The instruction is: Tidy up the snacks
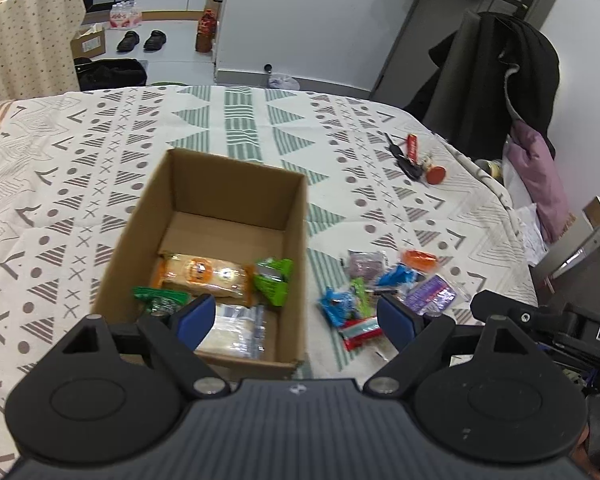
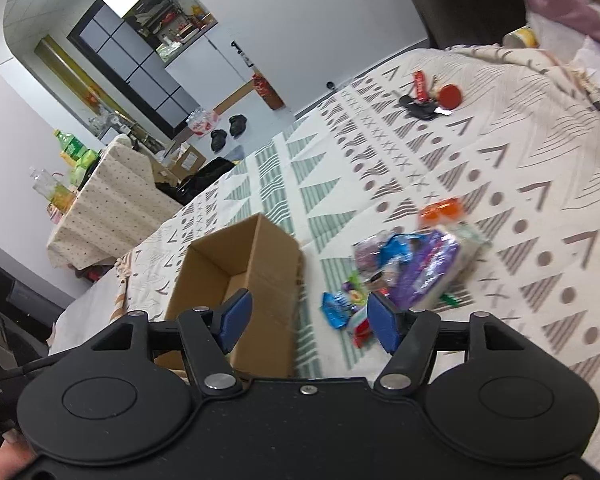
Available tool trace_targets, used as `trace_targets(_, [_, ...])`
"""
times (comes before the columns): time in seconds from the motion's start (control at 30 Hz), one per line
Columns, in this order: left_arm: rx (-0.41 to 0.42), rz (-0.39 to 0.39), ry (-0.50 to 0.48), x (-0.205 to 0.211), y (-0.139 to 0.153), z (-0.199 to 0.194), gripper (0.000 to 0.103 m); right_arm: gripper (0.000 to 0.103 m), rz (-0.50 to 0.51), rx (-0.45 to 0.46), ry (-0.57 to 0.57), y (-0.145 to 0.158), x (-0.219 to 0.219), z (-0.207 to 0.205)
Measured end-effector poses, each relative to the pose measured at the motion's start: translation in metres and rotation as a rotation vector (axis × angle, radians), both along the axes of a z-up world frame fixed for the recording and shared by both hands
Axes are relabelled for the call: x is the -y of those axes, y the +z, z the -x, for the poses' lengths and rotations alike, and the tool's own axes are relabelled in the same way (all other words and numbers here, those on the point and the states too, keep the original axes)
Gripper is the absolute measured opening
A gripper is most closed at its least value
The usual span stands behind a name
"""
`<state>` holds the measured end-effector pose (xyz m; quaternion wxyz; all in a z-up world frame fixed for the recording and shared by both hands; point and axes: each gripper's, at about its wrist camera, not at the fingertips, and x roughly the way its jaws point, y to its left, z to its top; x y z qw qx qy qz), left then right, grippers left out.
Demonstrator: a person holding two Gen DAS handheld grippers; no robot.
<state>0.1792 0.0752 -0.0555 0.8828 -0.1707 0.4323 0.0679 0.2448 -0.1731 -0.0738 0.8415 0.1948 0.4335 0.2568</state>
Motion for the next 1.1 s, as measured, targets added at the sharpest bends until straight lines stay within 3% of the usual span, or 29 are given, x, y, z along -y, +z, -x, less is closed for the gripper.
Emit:
trace_targets(0.37, [0.006, -0.003, -0.042, 0.041, 0.005, -0.009, 0.087, 0.079, 0.046, 0.032, -0.008, 0.010, 0.043, -0.010])
trace_targets(0.47, [0.003, -0.008, -0.050, 0.052, 0.004, -0.013, 0.087, 0.091, 0.069, 0.057, -0.009, 0.011, 0.054, -0.013])
trace_targets(1.1, [-0.025, -0.032, -0.061, 0.095, -0.028, -0.043, 0.087, 0.091, 0.027, -0.041, -0.082, -0.044, 0.095, -0.037])
